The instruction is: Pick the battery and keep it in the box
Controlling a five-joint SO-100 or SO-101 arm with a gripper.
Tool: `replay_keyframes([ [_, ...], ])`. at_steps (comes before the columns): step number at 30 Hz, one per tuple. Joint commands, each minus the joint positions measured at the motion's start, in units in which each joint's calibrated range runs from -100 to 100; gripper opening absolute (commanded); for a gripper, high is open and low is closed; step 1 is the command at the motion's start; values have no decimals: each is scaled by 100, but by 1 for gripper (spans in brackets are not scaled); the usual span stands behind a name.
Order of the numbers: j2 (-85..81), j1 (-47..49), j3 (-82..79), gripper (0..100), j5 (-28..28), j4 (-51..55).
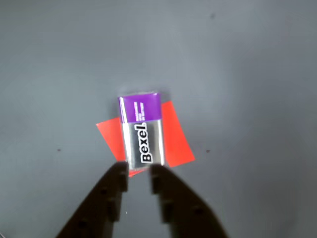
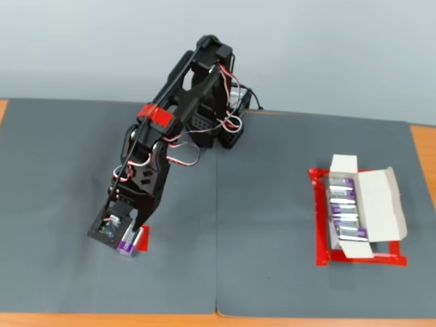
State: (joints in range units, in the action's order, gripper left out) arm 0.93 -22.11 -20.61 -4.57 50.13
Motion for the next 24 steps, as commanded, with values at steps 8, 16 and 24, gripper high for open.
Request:
replay_keyframes([
  [8, 250, 133, 311, 27, -20, -56],
  [16, 428, 245, 311, 27, -15, -256],
  [24, 665, 253, 311, 27, -20, -508],
])
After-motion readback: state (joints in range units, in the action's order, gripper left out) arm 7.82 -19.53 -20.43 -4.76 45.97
